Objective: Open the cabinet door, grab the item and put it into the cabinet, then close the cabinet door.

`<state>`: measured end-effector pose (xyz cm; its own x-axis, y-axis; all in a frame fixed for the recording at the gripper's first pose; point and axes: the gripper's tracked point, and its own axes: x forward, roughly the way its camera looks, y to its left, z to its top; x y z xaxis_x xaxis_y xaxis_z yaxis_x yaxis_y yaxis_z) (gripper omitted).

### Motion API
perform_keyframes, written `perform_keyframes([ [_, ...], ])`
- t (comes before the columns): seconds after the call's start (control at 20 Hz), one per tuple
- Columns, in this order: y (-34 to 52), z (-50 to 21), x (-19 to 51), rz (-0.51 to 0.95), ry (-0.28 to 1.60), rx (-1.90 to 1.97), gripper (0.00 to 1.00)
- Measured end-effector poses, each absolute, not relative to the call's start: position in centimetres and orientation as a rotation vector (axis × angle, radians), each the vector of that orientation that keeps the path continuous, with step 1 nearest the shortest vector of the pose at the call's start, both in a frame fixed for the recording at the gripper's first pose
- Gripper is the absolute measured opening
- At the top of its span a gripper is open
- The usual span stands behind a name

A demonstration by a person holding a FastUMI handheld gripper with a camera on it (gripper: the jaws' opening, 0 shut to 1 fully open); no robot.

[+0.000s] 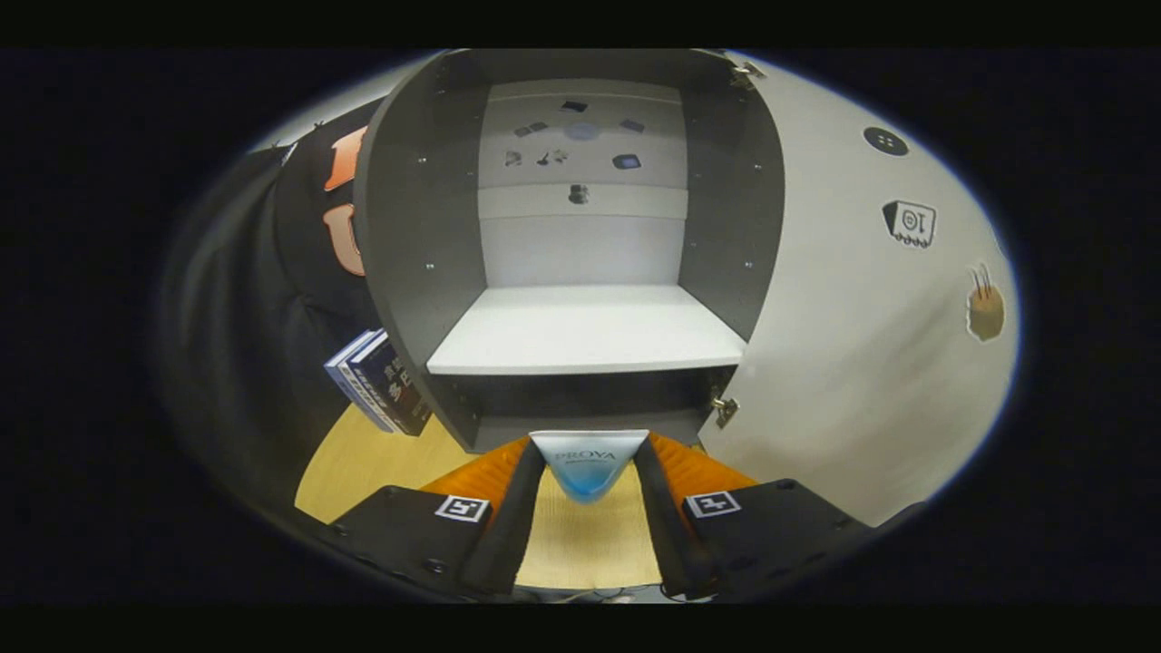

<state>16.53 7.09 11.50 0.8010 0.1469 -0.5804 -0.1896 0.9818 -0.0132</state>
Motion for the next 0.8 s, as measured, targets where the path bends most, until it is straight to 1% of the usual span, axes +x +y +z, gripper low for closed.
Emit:
perform_keyframes([
  [0.35, 8.8, 17.5, 22.0, 0.199, 0.542, -0.107, 0.65],
  [0.8, 10.4, 20.3, 31.5, 0.245, 0.513, -0.093, 0.65],
])
